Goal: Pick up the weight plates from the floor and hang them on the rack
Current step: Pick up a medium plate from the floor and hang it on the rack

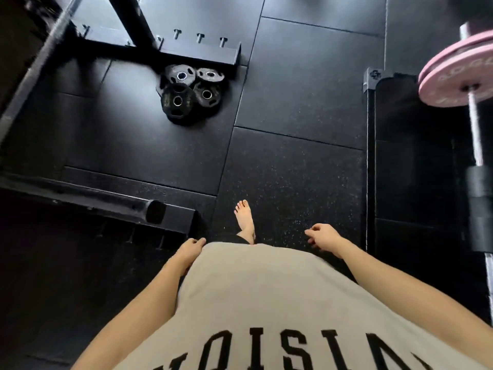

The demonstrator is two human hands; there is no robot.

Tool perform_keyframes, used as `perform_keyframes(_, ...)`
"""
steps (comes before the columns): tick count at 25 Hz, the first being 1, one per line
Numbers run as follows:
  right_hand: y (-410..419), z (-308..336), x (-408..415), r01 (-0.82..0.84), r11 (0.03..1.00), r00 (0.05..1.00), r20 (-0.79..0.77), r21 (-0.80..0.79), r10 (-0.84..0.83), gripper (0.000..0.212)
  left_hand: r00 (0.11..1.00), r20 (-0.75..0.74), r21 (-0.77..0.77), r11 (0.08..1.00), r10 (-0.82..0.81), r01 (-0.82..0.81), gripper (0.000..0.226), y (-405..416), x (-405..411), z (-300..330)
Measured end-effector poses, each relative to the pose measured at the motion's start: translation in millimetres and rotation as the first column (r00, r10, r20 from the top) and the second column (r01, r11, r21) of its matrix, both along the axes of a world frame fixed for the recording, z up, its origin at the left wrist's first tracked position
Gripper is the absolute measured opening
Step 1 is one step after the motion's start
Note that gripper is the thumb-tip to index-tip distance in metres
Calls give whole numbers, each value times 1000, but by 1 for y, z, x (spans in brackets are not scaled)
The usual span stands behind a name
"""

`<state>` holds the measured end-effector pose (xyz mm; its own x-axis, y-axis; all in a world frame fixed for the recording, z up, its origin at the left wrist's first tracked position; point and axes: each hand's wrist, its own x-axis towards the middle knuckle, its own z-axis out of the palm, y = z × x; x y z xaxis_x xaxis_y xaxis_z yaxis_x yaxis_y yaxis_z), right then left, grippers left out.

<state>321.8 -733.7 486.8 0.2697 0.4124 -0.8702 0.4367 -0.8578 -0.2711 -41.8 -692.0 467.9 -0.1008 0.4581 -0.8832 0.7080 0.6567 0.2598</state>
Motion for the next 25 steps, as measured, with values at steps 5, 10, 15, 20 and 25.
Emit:
perform_keyframes(5,161,12,3,-73,993,997,21,91,71,16,985,58,54,985,161,-164,26,151,5,26)
perform_keyframes(10,306,12,4,-160,981,987,12,104,160,12,970,93,71,970,225,-232,21,281,19,44)
perform_keyframes(15,452,-4,6,-399,913,917,15,79,399,14,938,54,46,937,343,-345,23,367,20,35)
perform_keyframes(20,602,11,-6,-571,815,820,21,97,572,25,888,-38,104,885,459,-453,21,429,11,28)
perform_keyframes(25,726,18,-56,-686,722,727,35,90,686,24,766,-57,66,768,641,-637,16,478,-11,12)
